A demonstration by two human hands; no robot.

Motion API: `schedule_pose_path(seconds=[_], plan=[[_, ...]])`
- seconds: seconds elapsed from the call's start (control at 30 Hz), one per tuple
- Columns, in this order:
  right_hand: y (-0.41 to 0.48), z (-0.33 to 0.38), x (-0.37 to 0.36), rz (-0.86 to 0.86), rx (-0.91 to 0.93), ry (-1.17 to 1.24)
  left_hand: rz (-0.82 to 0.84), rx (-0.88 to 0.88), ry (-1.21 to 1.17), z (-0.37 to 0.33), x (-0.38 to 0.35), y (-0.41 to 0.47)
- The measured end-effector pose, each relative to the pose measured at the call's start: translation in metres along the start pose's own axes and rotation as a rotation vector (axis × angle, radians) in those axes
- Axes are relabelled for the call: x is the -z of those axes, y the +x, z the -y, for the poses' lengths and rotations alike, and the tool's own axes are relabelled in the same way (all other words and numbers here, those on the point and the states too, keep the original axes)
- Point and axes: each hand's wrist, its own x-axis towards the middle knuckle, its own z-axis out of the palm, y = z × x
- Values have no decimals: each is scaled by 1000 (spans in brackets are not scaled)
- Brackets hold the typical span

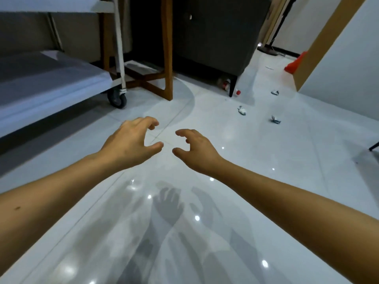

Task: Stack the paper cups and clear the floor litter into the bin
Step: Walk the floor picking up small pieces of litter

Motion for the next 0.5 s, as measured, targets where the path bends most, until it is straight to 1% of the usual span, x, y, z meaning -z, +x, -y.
schedule_pose_path(seconds=[0.1,0.3,0.5], plan=[[5,-30,28,-60,-38,90,-3,-22,14,-41,-20,24],[13,-86,93,-207,-75,186,-50,-100,60,-122,-42,78],[17,-126,150,-351,-150,205,-37,-238,112,-195,-57,127]])
